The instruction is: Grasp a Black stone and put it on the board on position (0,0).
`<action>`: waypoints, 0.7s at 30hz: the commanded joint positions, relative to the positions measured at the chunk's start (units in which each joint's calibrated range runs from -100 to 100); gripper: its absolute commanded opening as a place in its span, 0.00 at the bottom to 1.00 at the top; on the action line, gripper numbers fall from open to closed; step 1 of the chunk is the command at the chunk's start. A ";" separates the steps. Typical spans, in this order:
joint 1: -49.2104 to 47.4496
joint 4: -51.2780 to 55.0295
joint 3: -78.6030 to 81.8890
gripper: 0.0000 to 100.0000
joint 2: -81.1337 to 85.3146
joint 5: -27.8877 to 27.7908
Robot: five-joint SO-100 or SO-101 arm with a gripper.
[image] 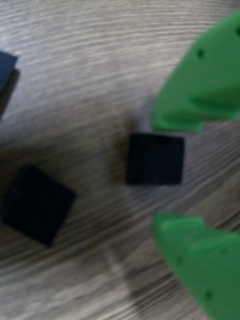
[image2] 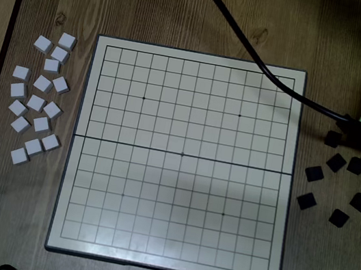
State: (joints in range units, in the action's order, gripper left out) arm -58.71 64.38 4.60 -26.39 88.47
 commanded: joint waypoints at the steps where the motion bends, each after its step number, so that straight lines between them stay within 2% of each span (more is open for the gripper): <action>1: 1.40 -0.43 -0.45 0.14 2.10 0.29; 21: 0.04 -4.56 5.35 0.12 2.78 2.10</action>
State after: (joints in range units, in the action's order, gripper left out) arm -57.52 60.49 9.79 -25.66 90.18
